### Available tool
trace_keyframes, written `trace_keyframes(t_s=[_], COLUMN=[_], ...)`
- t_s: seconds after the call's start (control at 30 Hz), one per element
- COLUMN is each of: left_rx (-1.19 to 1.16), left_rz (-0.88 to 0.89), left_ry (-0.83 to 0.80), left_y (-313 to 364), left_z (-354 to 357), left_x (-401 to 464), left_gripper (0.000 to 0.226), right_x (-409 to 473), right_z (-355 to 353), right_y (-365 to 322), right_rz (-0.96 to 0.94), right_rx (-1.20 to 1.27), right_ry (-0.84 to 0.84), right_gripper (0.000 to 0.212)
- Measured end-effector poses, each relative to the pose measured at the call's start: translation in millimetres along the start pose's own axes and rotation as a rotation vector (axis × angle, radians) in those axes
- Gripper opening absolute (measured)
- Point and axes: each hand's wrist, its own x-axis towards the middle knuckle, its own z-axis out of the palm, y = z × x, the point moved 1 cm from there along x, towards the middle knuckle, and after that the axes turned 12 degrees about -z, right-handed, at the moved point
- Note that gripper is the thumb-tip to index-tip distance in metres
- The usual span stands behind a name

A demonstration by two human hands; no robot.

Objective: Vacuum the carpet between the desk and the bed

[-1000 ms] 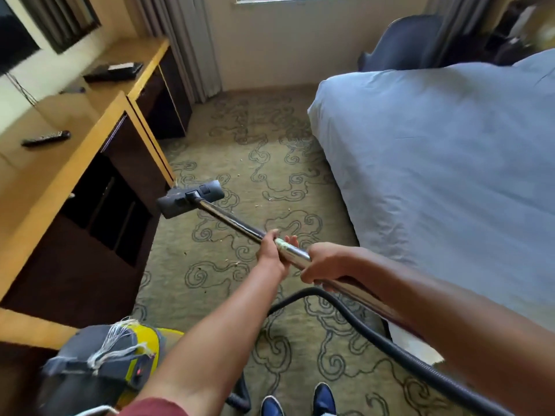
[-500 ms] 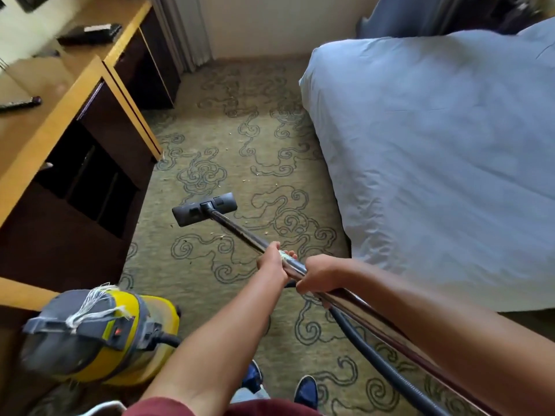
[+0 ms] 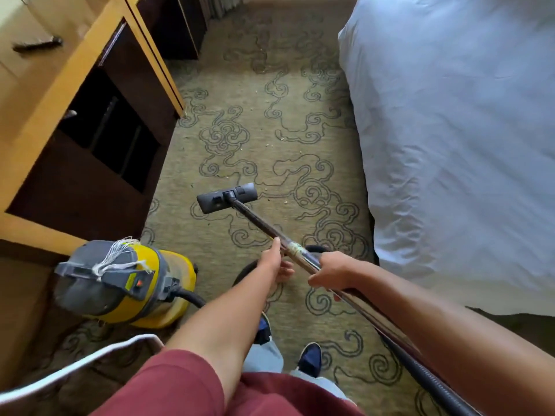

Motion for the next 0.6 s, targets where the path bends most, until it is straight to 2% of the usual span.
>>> trace_keyframes(t_s=[0.07, 0.2, 0.3, 0.43, 0.5, 0.6], left_rx=[0.07, 0.245, 0.508, 1.012, 1.106, 1.134], left_rz=[-0.014, 0.071, 0.124, 0.118, 0.13, 0.187], left_ry=[0.088, 0.239, 0.439, 0.737, 0.848, 0.971], left_y=[1, 11, 13, 24, 37, 56], left_z=[-30, -87, -134, -194, -227, -272], left_x=[20, 57, 85, 96, 111, 126], left_gripper=[0.061, 0.056, 0.049, 0.051, 0.051, 0.046], right_x=[17, 50, 81, 129, 152, 176], right_z=[2, 7, 8, 4, 7, 18], right_y=[-5, -7, -4, 7, 12, 23], right_rz=[0.011, 0.04, 0.047, 0.006, -0.027, -0.056], right_rx=[-0.023, -0.015, -0.054, -0.097, -0.106, -0.16], right_ry=[-0.029, -0.078, -0.155, -0.127, -0.12, -0.161], right_gripper=[0.024, 0.027, 0.024, 0.023, 0.021, 0.033])
